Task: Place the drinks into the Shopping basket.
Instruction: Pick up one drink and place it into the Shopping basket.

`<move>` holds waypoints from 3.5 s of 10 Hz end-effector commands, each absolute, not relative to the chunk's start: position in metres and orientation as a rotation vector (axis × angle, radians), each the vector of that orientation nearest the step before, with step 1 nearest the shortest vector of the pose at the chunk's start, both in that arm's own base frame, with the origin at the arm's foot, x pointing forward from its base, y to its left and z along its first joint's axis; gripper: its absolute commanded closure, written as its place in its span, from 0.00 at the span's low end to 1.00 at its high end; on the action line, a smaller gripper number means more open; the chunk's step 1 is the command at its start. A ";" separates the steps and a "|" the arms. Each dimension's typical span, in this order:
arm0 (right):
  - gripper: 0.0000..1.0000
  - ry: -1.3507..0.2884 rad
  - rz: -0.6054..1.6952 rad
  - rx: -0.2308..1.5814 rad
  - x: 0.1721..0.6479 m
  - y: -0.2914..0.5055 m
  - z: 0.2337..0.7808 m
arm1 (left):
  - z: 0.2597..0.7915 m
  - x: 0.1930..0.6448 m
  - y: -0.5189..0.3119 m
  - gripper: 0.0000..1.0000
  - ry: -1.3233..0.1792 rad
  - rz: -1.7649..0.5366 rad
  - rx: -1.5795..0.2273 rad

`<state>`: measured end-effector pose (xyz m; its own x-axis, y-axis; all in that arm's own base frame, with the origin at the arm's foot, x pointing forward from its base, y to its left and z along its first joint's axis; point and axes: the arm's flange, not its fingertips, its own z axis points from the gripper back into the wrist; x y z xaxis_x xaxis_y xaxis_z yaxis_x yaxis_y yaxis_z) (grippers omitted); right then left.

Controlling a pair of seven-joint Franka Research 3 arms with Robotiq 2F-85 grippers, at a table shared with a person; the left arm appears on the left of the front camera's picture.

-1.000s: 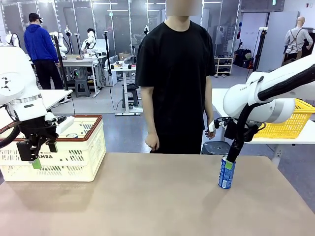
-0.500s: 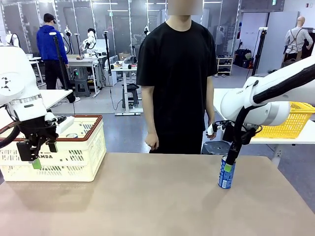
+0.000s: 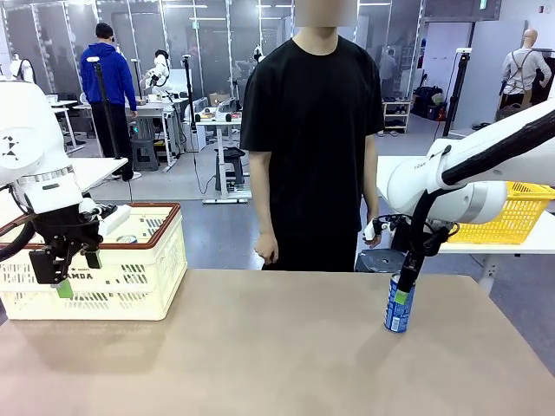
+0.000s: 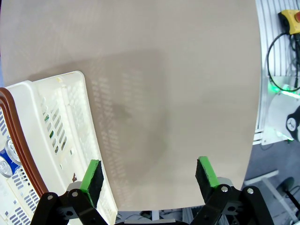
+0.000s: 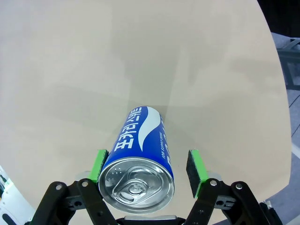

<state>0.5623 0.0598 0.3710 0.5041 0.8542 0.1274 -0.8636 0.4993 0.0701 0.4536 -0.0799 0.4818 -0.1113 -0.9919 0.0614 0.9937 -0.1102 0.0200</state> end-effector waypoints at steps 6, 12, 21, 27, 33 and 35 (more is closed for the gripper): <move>0.74 -0.102 1.064 0.092 0.560 0.067 0.386 | 0.484 0.455 -0.080 0.00 -0.059 -1.676 -0.031; 0.74 -0.223 1.257 0.094 0.496 0.175 0.437 | 0.484 0.455 -0.080 0.00 -0.059 -1.676 -0.031; 0.74 -0.164 1.541 0.045 0.481 0.316 0.390 | 0.484 0.455 -0.080 0.00 -0.059 -1.676 -0.031; 0.34 -0.158 1.566 0.029 0.478 0.323 0.374 | 0.484 0.455 -0.080 0.00 -0.059 -1.676 -0.031; 0.00 -0.123 1.625 0.025 0.471 0.323 0.381 | 0.484 0.455 -0.080 0.00 -0.059 -1.676 -0.031; 0.00 -0.113 1.636 -0.010 0.468 0.318 0.394 | 0.484 0.455 -0.080 0.00 -0.059 -1.676 -0.031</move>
